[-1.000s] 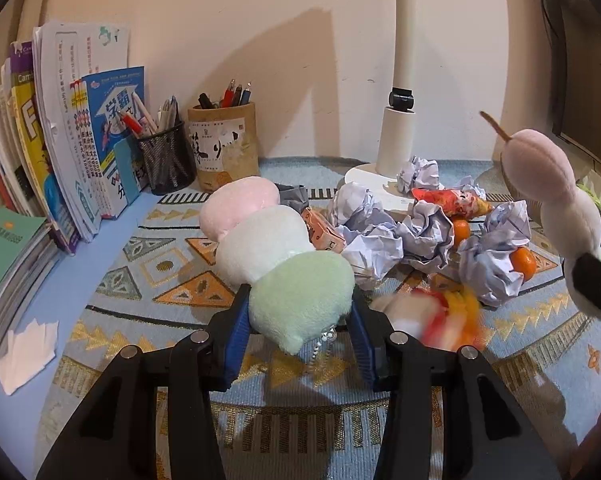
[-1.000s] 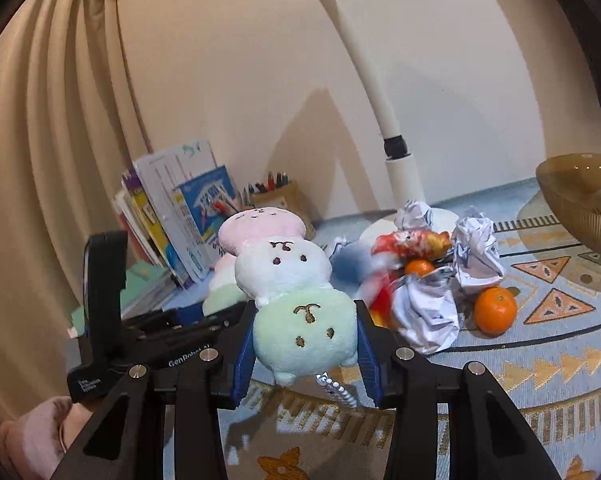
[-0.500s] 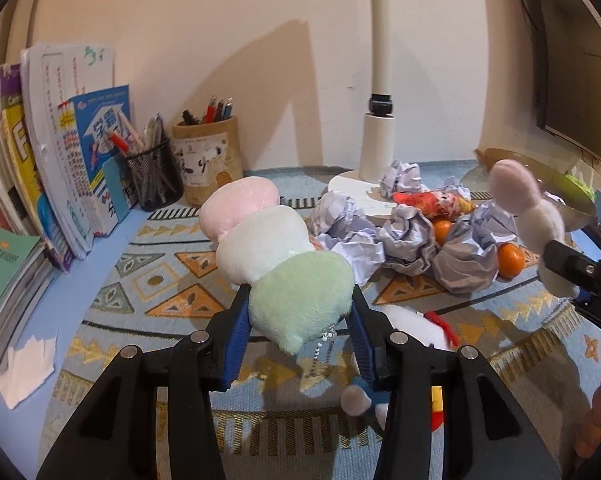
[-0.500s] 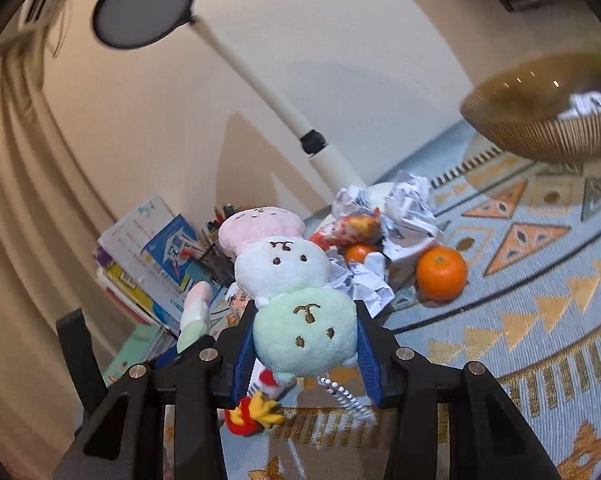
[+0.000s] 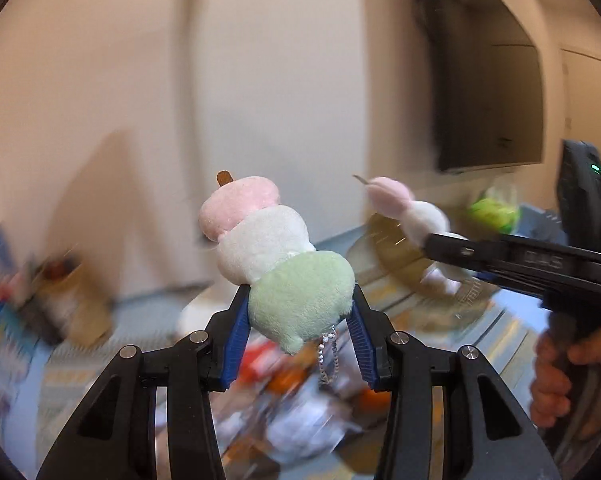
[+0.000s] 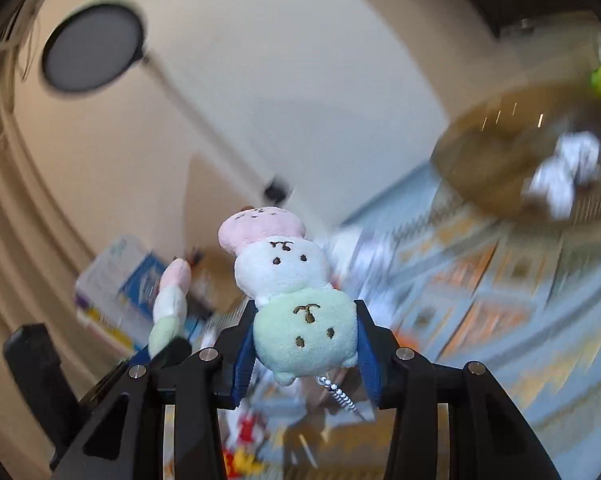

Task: Organize objects
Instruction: 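Carry both plushes to the amber glass bowl and open both tools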

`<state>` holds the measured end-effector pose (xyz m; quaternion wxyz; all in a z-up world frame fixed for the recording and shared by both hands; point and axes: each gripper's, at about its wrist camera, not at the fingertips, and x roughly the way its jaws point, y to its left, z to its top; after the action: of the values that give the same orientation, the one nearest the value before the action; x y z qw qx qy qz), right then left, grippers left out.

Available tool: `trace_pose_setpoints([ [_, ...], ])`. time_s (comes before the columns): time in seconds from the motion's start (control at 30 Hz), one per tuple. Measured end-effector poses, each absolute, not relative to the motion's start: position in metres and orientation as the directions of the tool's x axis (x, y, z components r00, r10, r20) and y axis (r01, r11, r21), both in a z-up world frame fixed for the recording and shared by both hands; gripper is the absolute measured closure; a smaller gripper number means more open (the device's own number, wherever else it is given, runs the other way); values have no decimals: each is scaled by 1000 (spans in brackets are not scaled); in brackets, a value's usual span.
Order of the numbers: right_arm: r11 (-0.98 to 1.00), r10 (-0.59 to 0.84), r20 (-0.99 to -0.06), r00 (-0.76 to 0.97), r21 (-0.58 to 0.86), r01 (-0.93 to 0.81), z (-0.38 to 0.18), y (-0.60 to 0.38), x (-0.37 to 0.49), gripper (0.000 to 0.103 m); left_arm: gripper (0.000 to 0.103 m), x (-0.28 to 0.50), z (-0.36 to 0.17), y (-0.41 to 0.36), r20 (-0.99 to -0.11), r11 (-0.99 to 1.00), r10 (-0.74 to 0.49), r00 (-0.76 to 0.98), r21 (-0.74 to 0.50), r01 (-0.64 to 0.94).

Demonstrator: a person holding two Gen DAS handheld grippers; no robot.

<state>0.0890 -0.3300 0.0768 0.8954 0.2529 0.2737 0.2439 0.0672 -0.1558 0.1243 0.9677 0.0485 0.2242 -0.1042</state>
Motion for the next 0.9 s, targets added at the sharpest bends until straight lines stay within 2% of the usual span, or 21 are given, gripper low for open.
trace_pose_setpoints([
  [0.2,842,427,-433,794,511,-174,114,-395,152,59,60,142,126,-230,-492,935,-303,816,11,354],
  [0.37,882,331,-494,804,464,-78,115,-437,191,59,57,181,102,-273,-551,912,-340,762,5,411],
  [0.43,889,305,-508,806,455,-50,114,-448,201,59,45,192,93,-280,-575,908,-344,743,-2,419],
  [0.47,892,294,-518,804,450,-37,113,-453,207,58,0,196,89,-285,-591,909,-334,734,5,417],
  [0.5,896,286,-527,800,444,-28,110,-455,209,57,1,198,84,-288,-589,915,-316,744,19,404],
  [0.53,901,273,-550,789,435,-9,109,-456,217,44,1,196,83,-288,-573,922,-293,766,44,386],
  [0.57,903,258,-587,768,428,24,104,-458,225,14,1,193,82,-288,-560,926,-277,781,62,373],
  [0.6,908,247,-622,743,416,47,102,-456,233,0,1,189,82,-287,-556,925,-282,782,59,375],
  [0.67,918,236,-653,719,393,56,95,-454,239,0,1,186,83,-282,-562,921,-310,767,24,389],
  [0.9,906,261,-646,717,421,49,99,-438,227,0,1,168,113,-253,-530,940,-279,800,20,341],
])
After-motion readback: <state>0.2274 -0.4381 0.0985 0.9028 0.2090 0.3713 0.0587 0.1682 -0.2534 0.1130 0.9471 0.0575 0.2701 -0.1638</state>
